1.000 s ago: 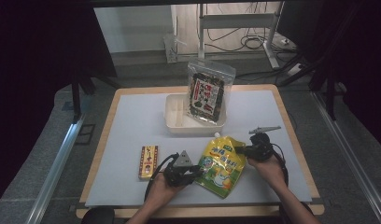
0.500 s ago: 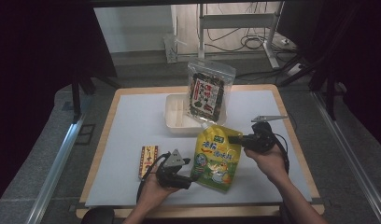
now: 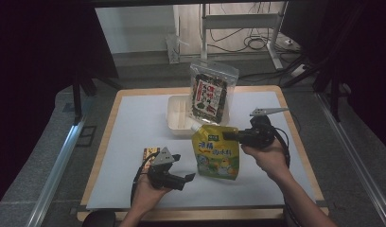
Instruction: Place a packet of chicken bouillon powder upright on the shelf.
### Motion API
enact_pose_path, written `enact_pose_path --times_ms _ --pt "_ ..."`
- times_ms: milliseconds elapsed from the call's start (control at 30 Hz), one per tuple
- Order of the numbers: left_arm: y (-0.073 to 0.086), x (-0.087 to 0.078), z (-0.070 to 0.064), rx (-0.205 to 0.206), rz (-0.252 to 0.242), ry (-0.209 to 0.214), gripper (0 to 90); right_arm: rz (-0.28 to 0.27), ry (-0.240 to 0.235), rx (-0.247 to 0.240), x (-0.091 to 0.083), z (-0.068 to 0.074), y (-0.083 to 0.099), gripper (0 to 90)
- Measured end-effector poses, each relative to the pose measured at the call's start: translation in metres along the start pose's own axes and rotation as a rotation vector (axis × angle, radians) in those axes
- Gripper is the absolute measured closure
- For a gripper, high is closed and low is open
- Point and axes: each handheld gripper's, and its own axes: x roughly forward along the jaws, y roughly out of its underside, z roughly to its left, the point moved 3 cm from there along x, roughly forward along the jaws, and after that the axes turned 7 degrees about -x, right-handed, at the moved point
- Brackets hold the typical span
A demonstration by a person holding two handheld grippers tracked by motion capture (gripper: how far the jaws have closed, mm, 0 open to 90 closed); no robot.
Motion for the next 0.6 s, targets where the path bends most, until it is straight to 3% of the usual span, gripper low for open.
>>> enact_pose_path --times_ms 167,333,467,600 --pt "0.004 -0.004 -0.001 0.013 0.016 -0.015 6.4 -0.017 0.000 -0.027 0.000 0.007 -0.013 89.8" --pt "0.006 -0.010 -0.001 0.000 0.009 -0.028 6.0 -0.047 0.019 -0.034 0.003 0.007 -0.023 89.8" --pt "0.011 -0.017 0.001 -0.014 0.005 -0.040 6.1 -0.070 0.012 -0.014 0.007 0.004 -0.026 89.8" --pt "0.019 -0.029 0.001 -0.028 0.002 -0.063 6.1 -0.104 -0.031 0.013 0.016 0.004 -0.029 89.8"
